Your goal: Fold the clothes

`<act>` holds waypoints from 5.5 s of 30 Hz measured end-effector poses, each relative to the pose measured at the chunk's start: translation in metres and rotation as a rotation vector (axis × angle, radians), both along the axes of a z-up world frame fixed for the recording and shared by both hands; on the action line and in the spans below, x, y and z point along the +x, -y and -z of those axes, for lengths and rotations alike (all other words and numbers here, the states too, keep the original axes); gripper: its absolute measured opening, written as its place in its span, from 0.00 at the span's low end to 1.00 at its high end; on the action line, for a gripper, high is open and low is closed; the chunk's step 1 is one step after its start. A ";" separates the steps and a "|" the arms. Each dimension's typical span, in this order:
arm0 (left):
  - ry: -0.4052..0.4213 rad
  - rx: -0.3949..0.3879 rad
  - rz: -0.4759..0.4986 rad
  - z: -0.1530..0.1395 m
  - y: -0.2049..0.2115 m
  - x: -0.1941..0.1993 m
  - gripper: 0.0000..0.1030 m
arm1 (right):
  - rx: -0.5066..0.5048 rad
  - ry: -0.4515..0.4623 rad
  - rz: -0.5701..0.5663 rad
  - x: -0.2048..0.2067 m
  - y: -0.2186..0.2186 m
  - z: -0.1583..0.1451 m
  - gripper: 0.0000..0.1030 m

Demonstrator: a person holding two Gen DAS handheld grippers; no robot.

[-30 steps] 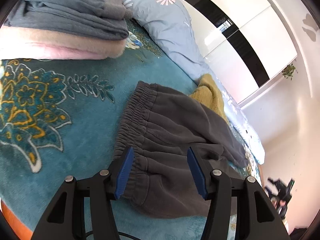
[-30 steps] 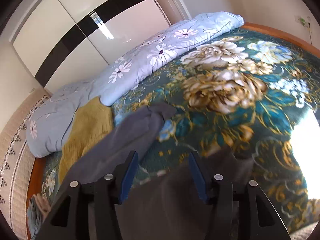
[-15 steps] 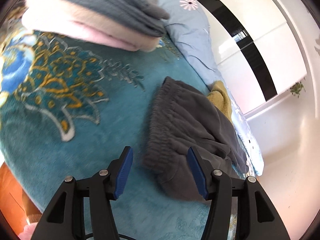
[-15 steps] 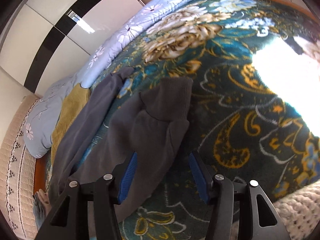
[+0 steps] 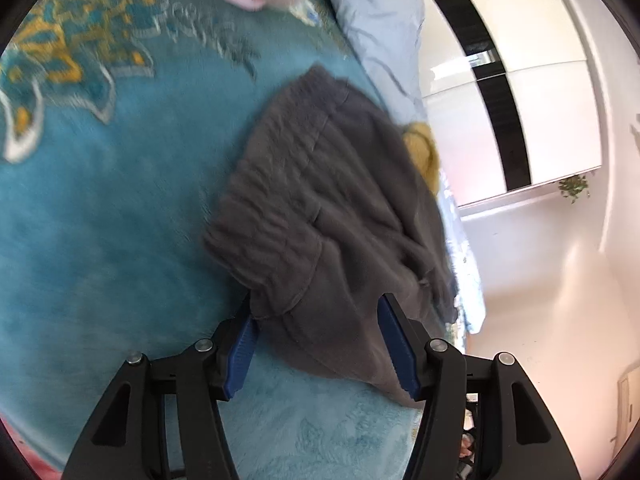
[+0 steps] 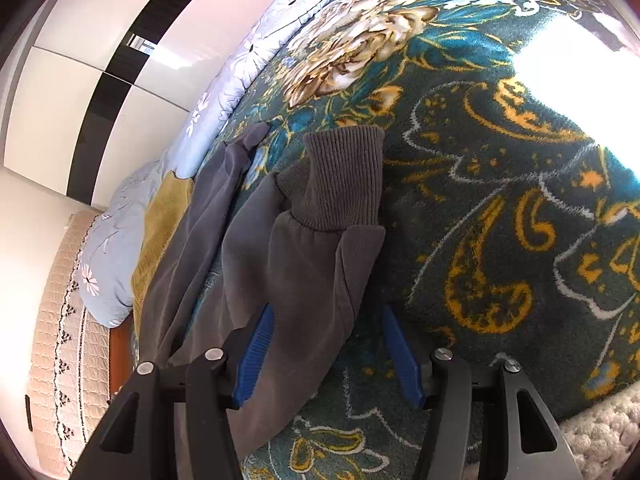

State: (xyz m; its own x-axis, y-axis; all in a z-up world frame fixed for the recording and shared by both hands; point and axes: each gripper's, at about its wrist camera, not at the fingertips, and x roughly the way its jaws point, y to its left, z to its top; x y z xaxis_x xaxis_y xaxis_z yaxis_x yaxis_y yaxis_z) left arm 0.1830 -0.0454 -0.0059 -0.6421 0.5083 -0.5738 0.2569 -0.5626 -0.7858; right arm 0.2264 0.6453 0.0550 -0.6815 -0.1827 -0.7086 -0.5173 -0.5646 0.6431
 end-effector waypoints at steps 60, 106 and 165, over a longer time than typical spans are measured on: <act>0.159 0.303 -0.062 -0.095 0.004 -0.036 0.20 | 0.037 -0.022 -0.054 -0.176 0.003 -0.118 0.04; 0.097 0.311 -0.203 -0.013 0.010 -0.023 0.62 | -0.193 -0.137 -0.087 -0.243 -0.007 0.020 0.65; 0.083 -0.063 -0.174 -0.026 0.054 0.007 0.41 | -0.058 -0.122 -0.257 -0.135 -0.017 0.000 0.16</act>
